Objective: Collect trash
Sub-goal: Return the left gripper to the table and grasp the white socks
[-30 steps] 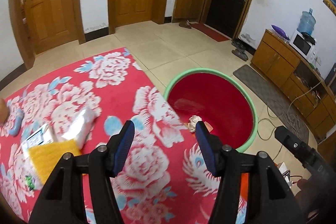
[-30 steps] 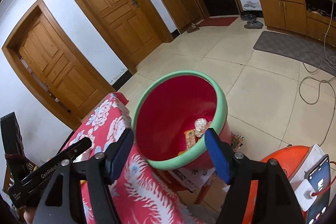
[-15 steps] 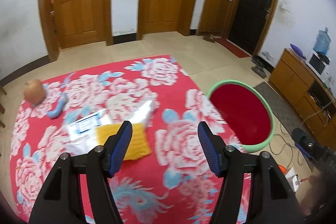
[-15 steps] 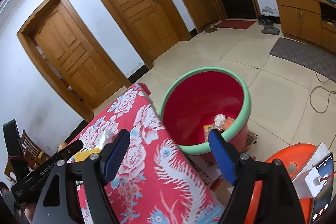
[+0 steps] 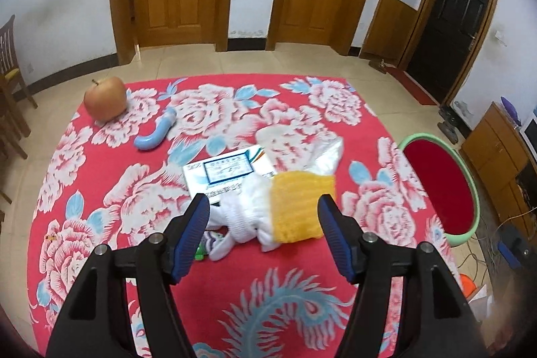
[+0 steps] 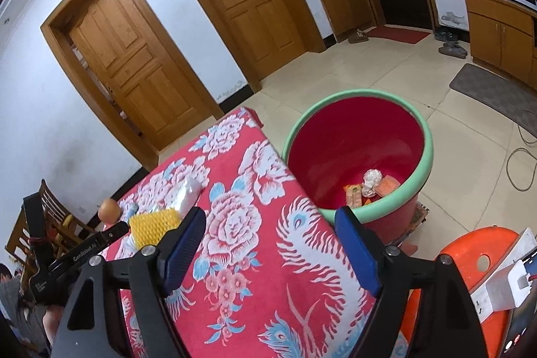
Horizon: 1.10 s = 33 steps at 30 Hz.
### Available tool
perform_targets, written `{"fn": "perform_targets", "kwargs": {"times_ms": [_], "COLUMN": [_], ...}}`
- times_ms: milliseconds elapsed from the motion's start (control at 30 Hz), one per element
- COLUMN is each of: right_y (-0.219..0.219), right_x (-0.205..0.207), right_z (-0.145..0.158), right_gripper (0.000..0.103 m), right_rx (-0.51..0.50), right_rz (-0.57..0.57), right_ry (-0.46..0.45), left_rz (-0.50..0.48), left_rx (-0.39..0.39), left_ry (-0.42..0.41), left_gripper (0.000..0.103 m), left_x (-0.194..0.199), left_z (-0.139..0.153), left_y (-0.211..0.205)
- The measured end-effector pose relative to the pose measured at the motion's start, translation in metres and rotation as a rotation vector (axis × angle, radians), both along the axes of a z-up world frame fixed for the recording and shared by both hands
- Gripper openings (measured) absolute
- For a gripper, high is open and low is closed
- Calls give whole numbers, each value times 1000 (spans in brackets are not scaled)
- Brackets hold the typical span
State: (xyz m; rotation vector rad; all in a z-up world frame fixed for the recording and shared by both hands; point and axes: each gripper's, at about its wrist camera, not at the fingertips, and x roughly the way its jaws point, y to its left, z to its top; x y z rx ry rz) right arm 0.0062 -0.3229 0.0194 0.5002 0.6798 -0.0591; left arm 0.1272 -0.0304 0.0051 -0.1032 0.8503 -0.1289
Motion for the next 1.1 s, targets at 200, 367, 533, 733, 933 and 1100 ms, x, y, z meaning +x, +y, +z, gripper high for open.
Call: {"fn": "perform_targets", "kwargs": {"times_ms": [200, 367, 533, 733, 933, 1100], "right_y": [10, 14, 18, 21, 25, 26], "right_x": [5, 11, 15, 17, 17, 17], "right_z": [-8, -15, -19, -24, -24, -24], "right_gripper": [81, 81, 81, 81, 81, 81], "right_rx": [-15, -4, -8, -5, -10, -11], "right_rz": [25, 45, 59, 70, 80, 89], "right_ry": [30, 53, 64, 79, 80, 79], "left_rz": [17, 14, -8, -48, -63, -68], "left_rx": [2, -11, -27, -45, -120, -175], "left_ry": [36, 87, 82, 69, 57, 11], "left_gripper": [67, 69, 69, 56, 53, 54], "left_x": [8, 25, 27, 25, 19, 10], "left_z": [-18, -38, -45, -48, -43, -32], "left_y": [9, 12, 9, 6, 14, 23]}}
